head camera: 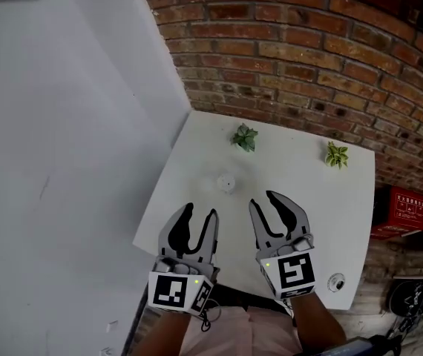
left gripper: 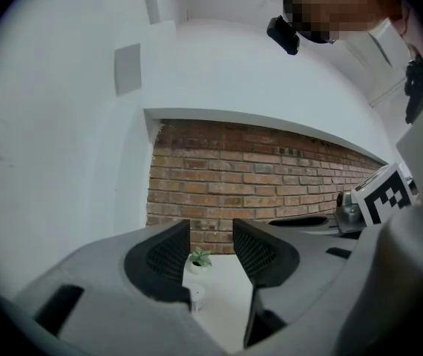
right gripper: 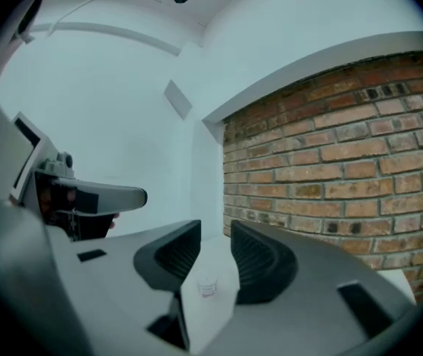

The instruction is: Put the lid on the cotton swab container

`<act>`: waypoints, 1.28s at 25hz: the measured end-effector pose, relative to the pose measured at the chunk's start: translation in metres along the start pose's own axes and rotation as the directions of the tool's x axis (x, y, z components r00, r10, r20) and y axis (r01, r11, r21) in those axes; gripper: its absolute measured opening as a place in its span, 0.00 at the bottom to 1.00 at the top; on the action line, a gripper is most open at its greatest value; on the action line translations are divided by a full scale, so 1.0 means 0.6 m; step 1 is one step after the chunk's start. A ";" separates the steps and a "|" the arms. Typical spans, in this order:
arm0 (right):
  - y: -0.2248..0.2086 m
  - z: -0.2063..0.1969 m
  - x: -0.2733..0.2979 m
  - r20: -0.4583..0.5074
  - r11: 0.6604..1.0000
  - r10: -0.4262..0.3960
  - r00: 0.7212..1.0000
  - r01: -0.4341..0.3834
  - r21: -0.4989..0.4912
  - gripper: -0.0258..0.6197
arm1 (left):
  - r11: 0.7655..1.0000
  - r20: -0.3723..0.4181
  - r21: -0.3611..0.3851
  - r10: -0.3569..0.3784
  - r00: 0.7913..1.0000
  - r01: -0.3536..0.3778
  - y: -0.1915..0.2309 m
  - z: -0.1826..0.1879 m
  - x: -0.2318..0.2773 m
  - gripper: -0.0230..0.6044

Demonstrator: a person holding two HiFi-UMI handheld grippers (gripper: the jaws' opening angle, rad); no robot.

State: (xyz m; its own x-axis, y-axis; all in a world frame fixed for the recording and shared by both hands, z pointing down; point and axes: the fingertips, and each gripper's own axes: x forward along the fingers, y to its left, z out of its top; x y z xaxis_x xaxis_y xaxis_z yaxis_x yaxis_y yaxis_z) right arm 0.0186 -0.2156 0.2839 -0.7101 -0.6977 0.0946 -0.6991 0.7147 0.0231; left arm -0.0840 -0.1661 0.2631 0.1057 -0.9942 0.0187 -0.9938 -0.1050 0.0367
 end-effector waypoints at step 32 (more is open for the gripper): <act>0.058 -0.349 0.221 -0.437 0.993 0.116 0.892 -0.103 0.053 0.30 | 0.926 -0.269 -0.325 -0.287 0.919 0.194 0.154 -0.341 0.189 0.73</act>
State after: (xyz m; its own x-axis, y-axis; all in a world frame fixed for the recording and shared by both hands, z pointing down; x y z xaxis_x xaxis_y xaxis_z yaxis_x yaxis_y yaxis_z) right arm -0.0823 -0.2727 0.5058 -0.6780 -0.5180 0.5216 -0.6257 0.7791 -0.0395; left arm -0.1566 -0.2841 0.4729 0.3918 -0.8778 0.2755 -0.8883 -0.2828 0.3619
